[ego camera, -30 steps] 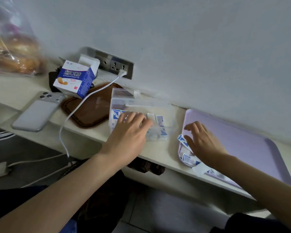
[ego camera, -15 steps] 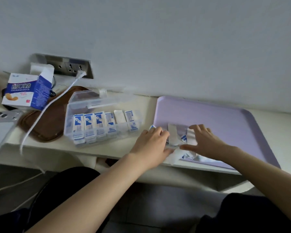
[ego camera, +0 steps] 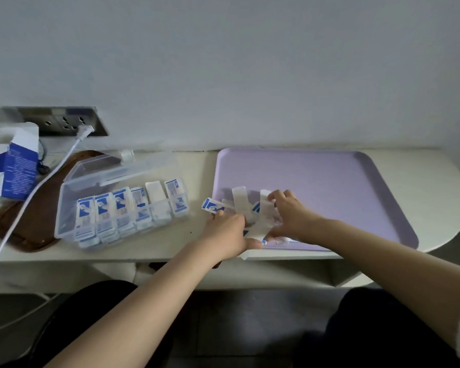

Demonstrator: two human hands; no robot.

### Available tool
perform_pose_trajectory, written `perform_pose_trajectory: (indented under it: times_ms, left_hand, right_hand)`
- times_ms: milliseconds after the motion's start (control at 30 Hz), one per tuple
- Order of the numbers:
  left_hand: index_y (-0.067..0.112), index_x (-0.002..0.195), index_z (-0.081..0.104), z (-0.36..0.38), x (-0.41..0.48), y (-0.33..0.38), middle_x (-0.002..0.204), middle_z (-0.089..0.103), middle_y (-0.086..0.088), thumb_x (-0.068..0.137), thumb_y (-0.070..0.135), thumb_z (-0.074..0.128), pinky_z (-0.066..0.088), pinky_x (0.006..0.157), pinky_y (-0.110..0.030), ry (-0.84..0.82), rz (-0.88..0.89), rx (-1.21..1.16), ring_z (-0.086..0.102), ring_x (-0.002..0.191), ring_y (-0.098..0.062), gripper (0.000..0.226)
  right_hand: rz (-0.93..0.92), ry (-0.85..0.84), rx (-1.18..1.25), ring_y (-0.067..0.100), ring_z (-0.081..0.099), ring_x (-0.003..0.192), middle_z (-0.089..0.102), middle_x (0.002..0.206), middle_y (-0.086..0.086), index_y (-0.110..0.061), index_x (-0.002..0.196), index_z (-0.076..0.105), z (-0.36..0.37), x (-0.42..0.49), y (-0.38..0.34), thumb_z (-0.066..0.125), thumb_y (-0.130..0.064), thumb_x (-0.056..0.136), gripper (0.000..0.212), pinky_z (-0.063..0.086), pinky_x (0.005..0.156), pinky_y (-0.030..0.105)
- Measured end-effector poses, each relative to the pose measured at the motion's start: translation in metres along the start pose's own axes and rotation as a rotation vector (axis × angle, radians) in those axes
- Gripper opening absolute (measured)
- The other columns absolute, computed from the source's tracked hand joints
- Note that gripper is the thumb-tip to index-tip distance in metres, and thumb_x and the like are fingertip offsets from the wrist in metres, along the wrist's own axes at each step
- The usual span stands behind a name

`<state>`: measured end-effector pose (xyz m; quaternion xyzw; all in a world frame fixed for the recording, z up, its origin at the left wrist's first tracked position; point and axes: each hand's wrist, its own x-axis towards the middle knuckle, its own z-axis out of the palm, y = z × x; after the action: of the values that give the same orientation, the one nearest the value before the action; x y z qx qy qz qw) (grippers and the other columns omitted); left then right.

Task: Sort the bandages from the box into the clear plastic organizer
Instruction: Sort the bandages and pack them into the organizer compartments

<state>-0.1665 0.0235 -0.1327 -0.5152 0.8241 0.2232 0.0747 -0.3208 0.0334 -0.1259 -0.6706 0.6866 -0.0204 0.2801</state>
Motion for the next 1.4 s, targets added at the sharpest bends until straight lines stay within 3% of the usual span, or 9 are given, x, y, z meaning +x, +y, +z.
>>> perform_pose_trajectory:
  times_ms: [233, 533, 733, 833, 967, 1067, 1167, 1300, 1400]
  left_hand:
    - [0.013, 0.102, 0.059, -0.004, 0.012, -0.005, 0.102, 0.063, -0.006, 0.088, 0.024, 0.057, 0.041, 0.067, -0.031, 0.082, -0.047, -0.138, 0.059, 0.091, -0.027, 0.018]
    - [0.012, 0.092, 0.051, -0.01, 0.021, -0.012, 0.102, 0.06, -0.01, 0.093, 0.02, 0.053, 0.04, 0.07, -0.033, 0.214, -0.058, -0.093, 0.054, 0.088, -0.028, 0.008]
    - [0.018, 0.13, 0.043, -0.012, 0.028, -0.018, 0.127, 0.046, -0.004, 0.085, 0.031, 0.065, 0.037, 0.098, -0.035, 0.172, -0.011, -0.009, 0.043, 0.119, -0.023, 0.052]
    - [0.017, 0.13, 0.04, -0.017, 0.03, -0.021, 0.129, 0.044, -0.005, 0.087, 0.022, 0.061, 0.035, 0.098, -0.034, 0.236, 0.003, -0.019, 0.042, 0.119, -0.023, 0.047]
    - [0.012, 0.123, 0.043, -0.027, 0.027, -0.024, 0.128, 0.046, -0.006, 0.09, 0.002, 0.042, 0.036, 0.097, -0.036, 0.386, 0.013, -0.105, 0.045, 0.116, -0.023, 0.035]
    - [0.016, 0.125, 0.041, -0.026, 0.026, -0.023, 0.131, 0.045, -0.001, 0.094, 0.022, 0.042, 0.029, 0.1, -0.038, 0.292, 0.012, 0.056, 0.042, 0.12, -0.02, 0.031]
    - [0.019, 0.133, 0.035, -0.019, 0.026, -0.025, 0.139, 0.041, 0.001, 0.089, 0.057, 0.046, 0.019, 0.11, -0.049, 0.115, -0.021, 0.168, 0.032, 0.133, -0.017, 0.06]
    - [0.019, 0.147, 0.013, -0.018, 0.028, -0.029, 0.157, 0.012, 0.002, 0.083, 0.058, 0.056, -0.002, 0.113, -0.057, 0.01, 0.011, 0.2, -0.001, 0.146, -0.017, 0.086]
    - [0.02, 0.146, 0.016, -0.023, 0.034, -0.028, 0.153, 0.023, 0.0, 0.076, 0.058, 0.063, -0.003, 0.114, -0.056, 0.009, -0.004, 0.188, 0.006, 0.145, -0.018, 0.093]
  right_hand:
    - [0.06, 0.032, 0.07, 0.022, 0.047, 0.087, 0.056, 0.116, 0.013, -0.006, 0.129, 0.031, -0.009, 0.005, 0.006, 0.064, -0.021, 0.085, 0.056, 0.038, 0.072, 0.028]
    - [0.103, 0.178, 0.004, 0.03, 0.05, 0.078, 0.058, 0.104, 0.02, -0.003, 0.104, 0.038, -0.024, 0.014, 0.029, 0.035, -0.002, 0.095, 0.01, 0.04, 0.065, 0.039]
    - [-0.003, 0.251, 0.079, 0.028, 0.053, 0.08, 0.056, 0.094, 0.011, -0.007, 0.112, 0.054, -0.029, 0.008, 0.021, 0.041, -0.012, 0.097, 0.021, 0.045, 0.071, 0.037]
    - [-0.065, 0.271, 0.107, 0.025, 0.05, 0.08, 0.057, 0.093, 0.009, -0.006, 0.112, 0.055, -0.03, 0.007, 0.014, 0.037, -0.007, 0.096, 0.023, 0.041, 0.069, 0.032]
    - [-0.159, 0.151, 0.092, 0.021, 0.049, 0.08, 0.058, 0.094, 0.008, -0.009, 0.11, 0.059, -0.02, 0.009, 0.005, 0.042, -0.012, 0.097, 0.022, 0.036, 0.069, 0.025]
    - [-0.222, 0.102, -0.034, 0.024, 0.052, 0.098, 0.057, 0.112, 0.01, -0.012, 0.113, 0.06, -0.008, 0.016, 0.0, 0.046, -0.018, 0.097, 0.022, 0.04, 0.082, 0.028]
    - [-0.263, 0.112, -0.125, 0.023, 0.038, 0.121, 0.043, 0.127, 0.007, -0.015, 0.125, 0.049, -0.001, 0.023, -0.007, 0.052, -0.025, 0.094, 0.033, 0.03, 0.095, 0.026]
    - [-0.296, 0.065, -0.219, 0.026, 0.035, 0.123, 0.038, 0.137, 0.007, -0.014, 0.137, 0.033, 0.003, 0.029, -0.014, 0.057, -0.031, 0.091, 0.055, 0.031, 0.101, 0.033]
    - [-0.311, 0.068, -0.18, 0.025, 0.037, 0.122, 0.04, 0.139, 0.003, -0.016, 0.14, 0.031, 0.001, 0.032, -0.018, 0.062, -0.027, 0.089, 0.061, 0.032, 0.098, 0.032]
